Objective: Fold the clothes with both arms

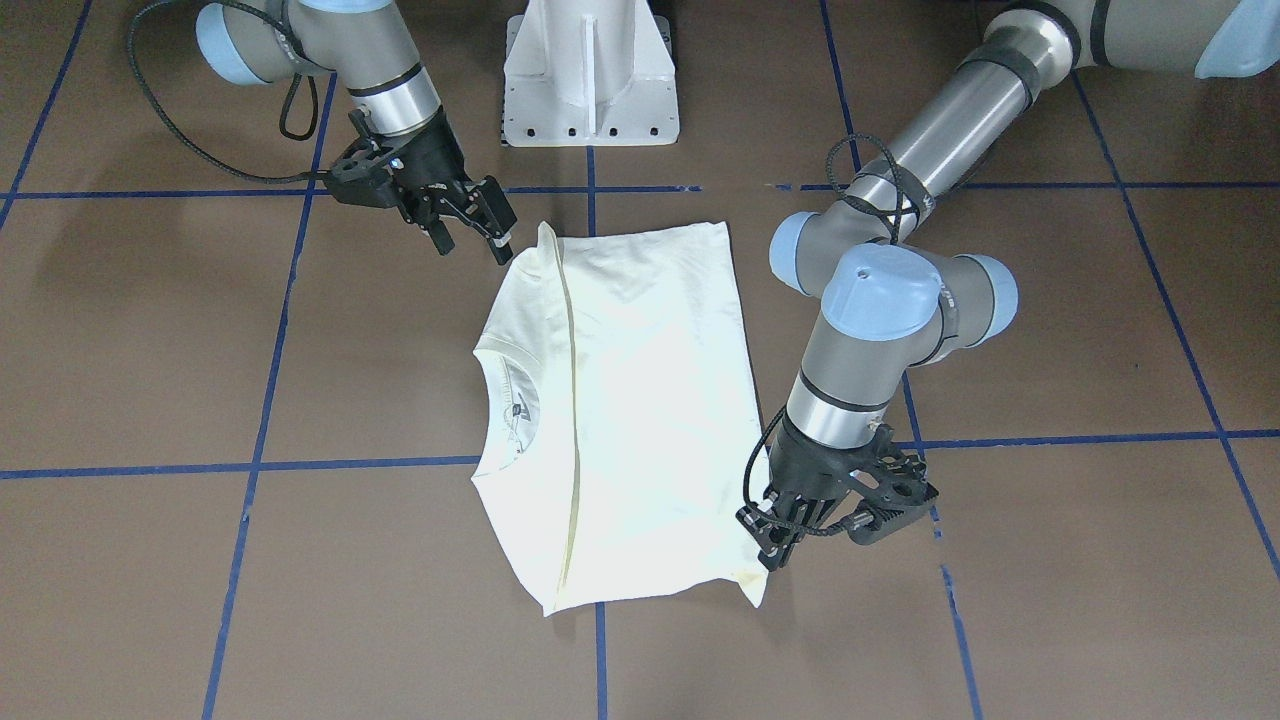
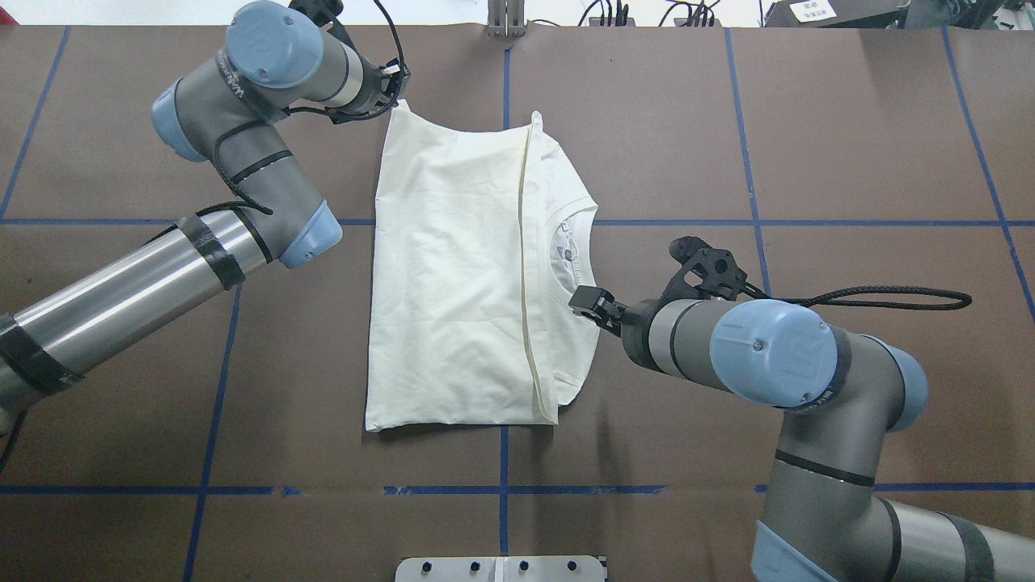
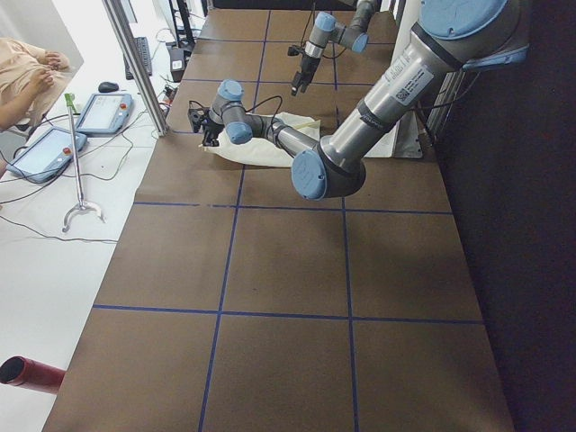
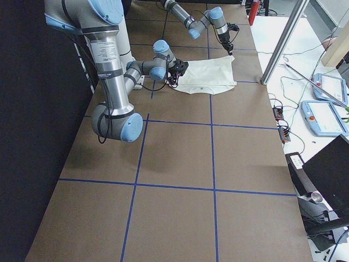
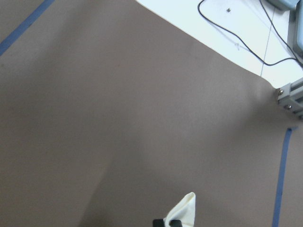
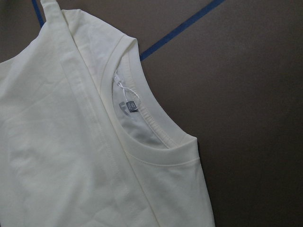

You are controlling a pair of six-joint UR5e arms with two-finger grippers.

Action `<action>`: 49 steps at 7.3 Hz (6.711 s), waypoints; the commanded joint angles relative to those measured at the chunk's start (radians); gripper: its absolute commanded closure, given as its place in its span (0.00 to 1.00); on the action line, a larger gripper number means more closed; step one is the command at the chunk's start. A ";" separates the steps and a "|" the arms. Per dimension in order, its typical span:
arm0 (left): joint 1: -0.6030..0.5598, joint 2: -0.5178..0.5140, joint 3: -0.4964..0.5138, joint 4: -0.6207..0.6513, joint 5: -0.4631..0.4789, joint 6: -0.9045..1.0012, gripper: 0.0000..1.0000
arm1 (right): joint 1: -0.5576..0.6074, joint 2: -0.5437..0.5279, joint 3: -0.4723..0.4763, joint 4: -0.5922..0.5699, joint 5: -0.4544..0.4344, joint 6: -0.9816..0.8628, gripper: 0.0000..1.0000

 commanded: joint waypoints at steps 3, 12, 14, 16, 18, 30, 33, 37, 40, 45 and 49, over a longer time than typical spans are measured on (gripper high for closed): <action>0.033 0.245 -0.352 -0.001 -0.044 -0.005 0.37 | -0.016 0.254 -0.275 -0.179 0.010 -0.387 0.00; 0.033 0.250 -0.357 -0.001 -0.046 -0.010 0.37 | -0.025 0.038 -0.067 -0.359 0.013 -0.966 0.00; 0.033 0.250 -0.359 -0.001 -0.046 -0.010 0.37 | -0.002 -0.032 -0.048 -0.356 0.015 -0.976 0.00; 0.033 0.250 -0.357 -0.001 -0.046 -0.010 0.37 | 0.017 -0.009 -0.051 -0.348 0.012 -0.959 0.00; 0.034 0.251 -0.359 -0.001 -0.046 -0.010 0.37 | -0.011 0.060 -0.054 -0.347 0.012 -0.664 0.00; 0.034 0.258 -0.369 -0.001 -0.046 -0.010 0.37 | -0.103 0.087 -0.068 -0.347 0.012 -0.032 0.35; 0.034 0.258 -0.376 0.001 -0.045 -0.012 0.37 | -0.103 0.089 -0.099 -0.298 0.015 0.092 0.35; 0.034 0.258 -0.376 0.001 -0.046 -0.012 0.37 | -0.097 0.075 -0.132 -0.186 0.110 0.132 1.00; 0.037 0.256 -0.376 0.001 -0.048 -0.012 0.37 | -0.086 0.068 -0.128 -0.187 0.113 0.121 1.00; 0.185 0.407 -0.580 0.004 -0.091 -0.290 0.37 | -0.118 0.061 0.010 -0.289 0.115 0.132 1.00; 0.537 0.503 -0.715 0.187 0.098 -0.525 0.38 | -0.137 0.048 0.027 -0.286 0.125 0.135 1.00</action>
